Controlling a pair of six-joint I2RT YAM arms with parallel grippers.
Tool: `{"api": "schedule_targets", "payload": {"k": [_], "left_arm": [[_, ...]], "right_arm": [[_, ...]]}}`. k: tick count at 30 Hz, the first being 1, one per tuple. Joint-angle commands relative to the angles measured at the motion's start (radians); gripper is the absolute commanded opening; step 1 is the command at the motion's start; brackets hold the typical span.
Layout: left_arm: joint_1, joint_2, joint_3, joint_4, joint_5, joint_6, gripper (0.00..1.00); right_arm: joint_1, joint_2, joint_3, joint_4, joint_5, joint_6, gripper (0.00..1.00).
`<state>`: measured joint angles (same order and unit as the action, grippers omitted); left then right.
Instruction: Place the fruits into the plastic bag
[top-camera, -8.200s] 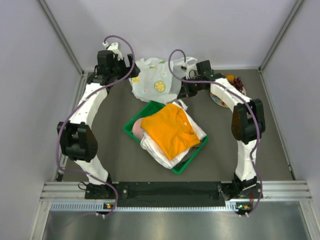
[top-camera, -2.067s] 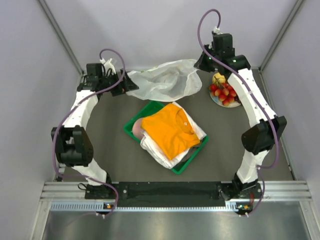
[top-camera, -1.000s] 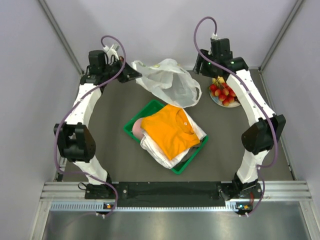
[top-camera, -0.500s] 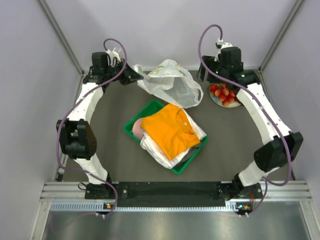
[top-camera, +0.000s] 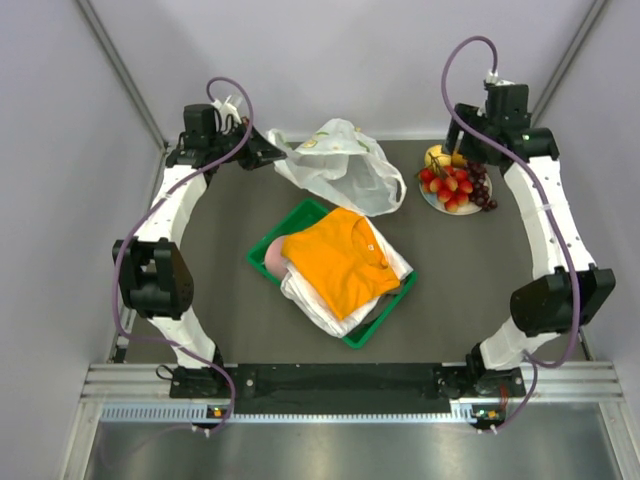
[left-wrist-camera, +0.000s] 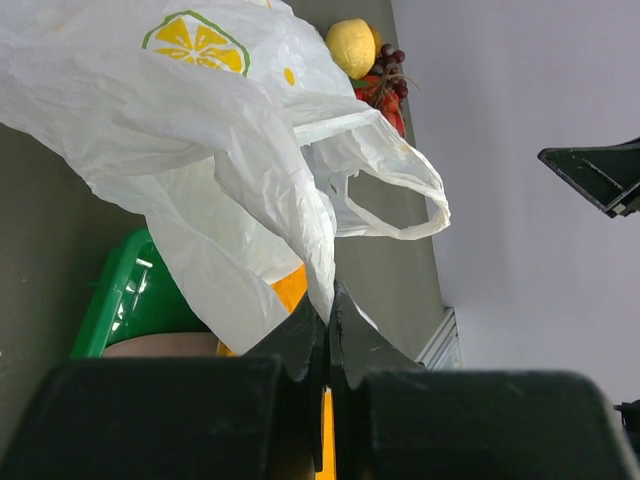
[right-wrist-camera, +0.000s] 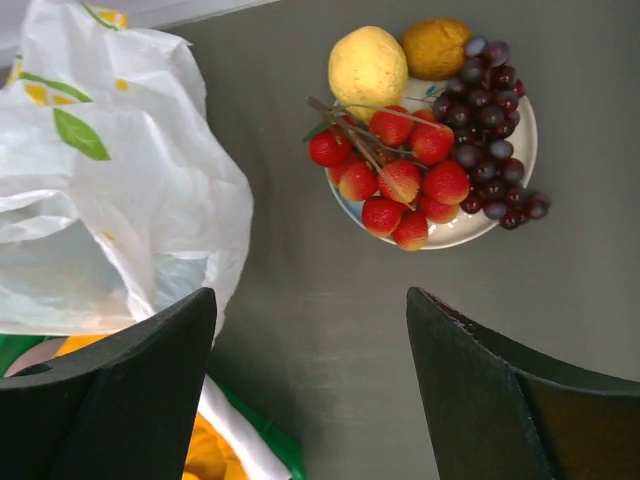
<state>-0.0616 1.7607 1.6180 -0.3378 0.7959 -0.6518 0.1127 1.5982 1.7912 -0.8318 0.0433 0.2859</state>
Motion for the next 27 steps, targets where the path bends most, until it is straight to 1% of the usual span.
{"api": "schedule_targets", "payload": {"k": [1,5,7,10,12,15,17,22,25,27], "left_arm": [[-0.003,0.008,0.055,0.02,-0.001,0.006,0.0],[-0.004,0.01,0.066,0.01,-0.014,0.009,0.0],[-0.004,0.011,0.072,0.011,-0.02,0.007,0.0],[-0.004,0.031,0.092,0.011,-0.023,0.009,0.0],[-0.004,0.052,0.108,0.006,-0.012,0.003,0.0],[-0.006,0.062,0.123,0.006,-0.023,0.009,0.0],[-0.006,0.066,0.128,-0.004,-0.026,0.023,0.0],[-0.004,0.079,0.155,-0.039,-0.024,0.046,0.0],[-0.004,0.091,0.163,-0.05,-0.008,0.058,0.0],[-0.004,0.098,0.171,-0.062,0.002,0.063,0.0]], "right_arm": [[-0.004,0.097,0.111,-0.084,0.081,-0.086,0.76],[-0.005,0.189,0.187,-0.073,0.049,-0.096,0.74],[-0.002,0.219,0.224,-0.063,0.033,-0.083,0.71],[0.018,0.278,0.263,-0.03,0.04,-0.077,0.7],[0.036,0.334,0.293,-0.035,0.061,-0.091,0.68],[0.071,0.414,0.362,-0.056,0.134,-0.102,0.65],[0.087,0.453,0.407,-0.066,0.194,-0.079,0.62],[0.105,0.532,0.447,-0.064,0.292,-0.062,0.62],[0.117,0.565,0.447,-0.033,0.316,-0.106,0.64],[0.116,0.577,0.454,-0.027,0.31,-0.108,0.64]]}}
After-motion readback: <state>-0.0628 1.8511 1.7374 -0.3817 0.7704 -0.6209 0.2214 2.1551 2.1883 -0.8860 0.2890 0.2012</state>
